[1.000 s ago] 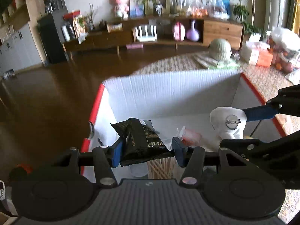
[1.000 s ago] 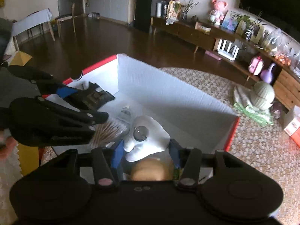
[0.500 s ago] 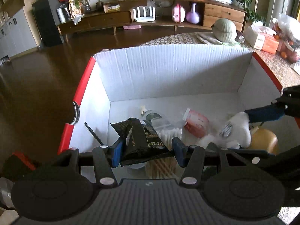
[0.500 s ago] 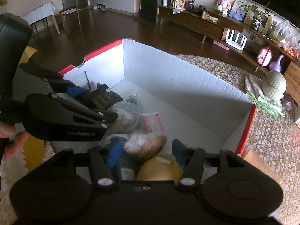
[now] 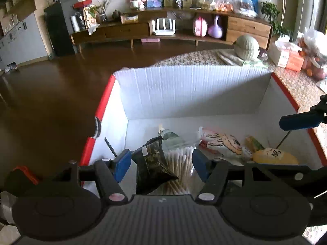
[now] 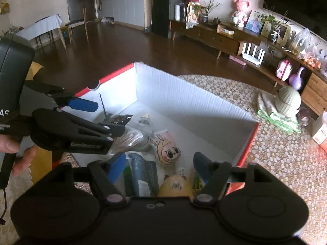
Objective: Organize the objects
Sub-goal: 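Lower the black packet and white toy into the box with both tools, then open both tools to release the packet and toy, then withdraw from the box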
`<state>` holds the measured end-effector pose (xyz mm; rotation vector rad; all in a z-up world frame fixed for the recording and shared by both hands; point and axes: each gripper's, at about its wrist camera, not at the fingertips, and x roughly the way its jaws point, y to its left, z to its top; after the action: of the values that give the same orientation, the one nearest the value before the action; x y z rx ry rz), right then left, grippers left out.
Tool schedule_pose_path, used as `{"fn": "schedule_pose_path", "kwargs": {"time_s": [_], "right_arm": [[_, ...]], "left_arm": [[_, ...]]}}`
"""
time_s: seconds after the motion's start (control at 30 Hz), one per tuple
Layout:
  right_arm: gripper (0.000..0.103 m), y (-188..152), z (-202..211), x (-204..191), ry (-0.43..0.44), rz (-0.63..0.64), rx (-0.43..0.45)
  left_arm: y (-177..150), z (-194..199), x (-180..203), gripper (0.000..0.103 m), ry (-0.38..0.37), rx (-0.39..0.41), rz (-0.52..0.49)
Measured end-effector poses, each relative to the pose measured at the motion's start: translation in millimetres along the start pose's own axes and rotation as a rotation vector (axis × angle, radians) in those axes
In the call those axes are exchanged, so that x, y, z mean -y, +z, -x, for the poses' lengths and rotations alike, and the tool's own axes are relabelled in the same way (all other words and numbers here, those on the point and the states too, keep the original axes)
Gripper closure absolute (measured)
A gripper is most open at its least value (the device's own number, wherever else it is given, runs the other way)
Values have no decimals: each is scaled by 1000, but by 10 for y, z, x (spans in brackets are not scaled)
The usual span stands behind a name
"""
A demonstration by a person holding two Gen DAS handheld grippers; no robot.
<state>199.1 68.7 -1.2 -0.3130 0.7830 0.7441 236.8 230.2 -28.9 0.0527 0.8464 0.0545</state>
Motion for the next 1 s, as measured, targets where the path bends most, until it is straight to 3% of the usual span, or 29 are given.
{"fn": "schedule_pose_path", "kwargs": {"time_s": [0.53,0.63,0.8,1.0], "right_arm": [[21,-178,831,4,16,-13,100],[17,-256,991,35,13,-21,118],[13,-442,1254,126,9,-29,138],[1,-705,1528,290,1,-64,165]], "left_arm": [[-33,757,281,38,-11,86,-25],[-71,909,371,28,-19,106,-31],[-127,1136,536,27,-45,132,-39],[-203,1403,801,23,-76,162,-54]]}}
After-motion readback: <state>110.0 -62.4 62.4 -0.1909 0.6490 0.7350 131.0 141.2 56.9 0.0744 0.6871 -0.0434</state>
